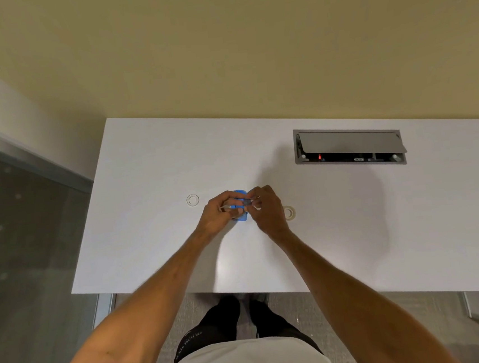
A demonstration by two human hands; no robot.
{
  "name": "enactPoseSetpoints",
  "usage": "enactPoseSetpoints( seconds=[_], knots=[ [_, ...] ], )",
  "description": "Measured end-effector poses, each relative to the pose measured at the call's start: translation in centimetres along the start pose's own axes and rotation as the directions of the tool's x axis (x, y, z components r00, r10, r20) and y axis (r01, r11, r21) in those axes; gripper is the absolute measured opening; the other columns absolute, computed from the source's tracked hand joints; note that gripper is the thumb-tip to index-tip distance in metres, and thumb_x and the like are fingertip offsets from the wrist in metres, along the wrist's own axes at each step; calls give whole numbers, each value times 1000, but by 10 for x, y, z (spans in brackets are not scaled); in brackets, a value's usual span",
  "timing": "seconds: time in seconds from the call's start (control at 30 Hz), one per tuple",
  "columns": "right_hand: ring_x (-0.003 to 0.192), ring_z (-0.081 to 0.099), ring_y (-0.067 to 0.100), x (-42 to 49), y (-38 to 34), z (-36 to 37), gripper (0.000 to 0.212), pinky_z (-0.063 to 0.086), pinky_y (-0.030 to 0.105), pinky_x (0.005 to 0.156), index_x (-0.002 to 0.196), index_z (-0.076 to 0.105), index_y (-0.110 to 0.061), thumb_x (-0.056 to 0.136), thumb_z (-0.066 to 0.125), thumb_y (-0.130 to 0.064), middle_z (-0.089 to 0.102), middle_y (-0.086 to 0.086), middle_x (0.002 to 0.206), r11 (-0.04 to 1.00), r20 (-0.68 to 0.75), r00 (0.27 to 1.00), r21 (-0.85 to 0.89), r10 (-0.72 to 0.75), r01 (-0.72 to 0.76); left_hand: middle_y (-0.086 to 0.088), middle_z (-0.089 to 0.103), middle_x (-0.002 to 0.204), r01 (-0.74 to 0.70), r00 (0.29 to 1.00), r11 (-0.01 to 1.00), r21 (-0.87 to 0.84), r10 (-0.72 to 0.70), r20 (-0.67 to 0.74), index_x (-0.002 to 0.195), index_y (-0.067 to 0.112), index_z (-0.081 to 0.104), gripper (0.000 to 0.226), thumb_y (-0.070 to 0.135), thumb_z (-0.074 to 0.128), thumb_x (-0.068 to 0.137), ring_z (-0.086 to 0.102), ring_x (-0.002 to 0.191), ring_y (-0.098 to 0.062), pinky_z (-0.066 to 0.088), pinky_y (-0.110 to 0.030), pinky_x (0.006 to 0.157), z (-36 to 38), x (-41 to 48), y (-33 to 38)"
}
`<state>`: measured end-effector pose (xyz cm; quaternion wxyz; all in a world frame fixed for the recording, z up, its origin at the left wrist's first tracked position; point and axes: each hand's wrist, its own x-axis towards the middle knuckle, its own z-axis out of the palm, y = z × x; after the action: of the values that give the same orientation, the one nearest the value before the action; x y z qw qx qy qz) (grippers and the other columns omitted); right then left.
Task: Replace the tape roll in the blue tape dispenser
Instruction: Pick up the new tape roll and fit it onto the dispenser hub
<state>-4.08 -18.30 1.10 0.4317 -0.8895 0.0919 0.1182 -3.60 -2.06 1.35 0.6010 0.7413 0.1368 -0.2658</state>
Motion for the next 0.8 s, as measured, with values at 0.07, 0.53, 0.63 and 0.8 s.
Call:
enactPoseSetpoints(
  seconds=[0.07,0.53,0.63,0.8],
  knots=[
    [93,68,38,-2,3,-3,14,57,52,87,104,70,7,90,66,8,67,23,103,1000,-19,1000,-17,-23,22,-20,78,119,16,1000,1000,-27,-16,-1,133,3,71,40,-3,78,93,77,110,-32,63,-44,103,5,-3,1],
    [93,68,39,-15,18,-8,17,59,49,85,109,70,9,95,61,11,72,24,103,996,-16,997,43,-80,81,-19,76,127,33,996,998,45,-29,-89,126,0,71,34,6,81,94,74,113,-34,60,-41,106,24,-8,1],
    [101,70,32,-16,22,-10,22,61,45,89,118,69,1,97,64,5,73,16,113,999,17,999,14,-41,40,-18,77,127,12,992,999,52,-5,-126,126,0,72,33,2,79,94,72,105,-25,59,-34,99,25,-5,2],
    [109,68,19,-20,43,-14,29,57,32,82,126,66,-20,101,61,-5,69,-3,124,976,-18,992,-175,126,-127,-17,78,128,6,990,997,79,5,-139,130,2,76,33,3,76,97,70,106,-19,56,-31,101,25,0,0]
  ],
)
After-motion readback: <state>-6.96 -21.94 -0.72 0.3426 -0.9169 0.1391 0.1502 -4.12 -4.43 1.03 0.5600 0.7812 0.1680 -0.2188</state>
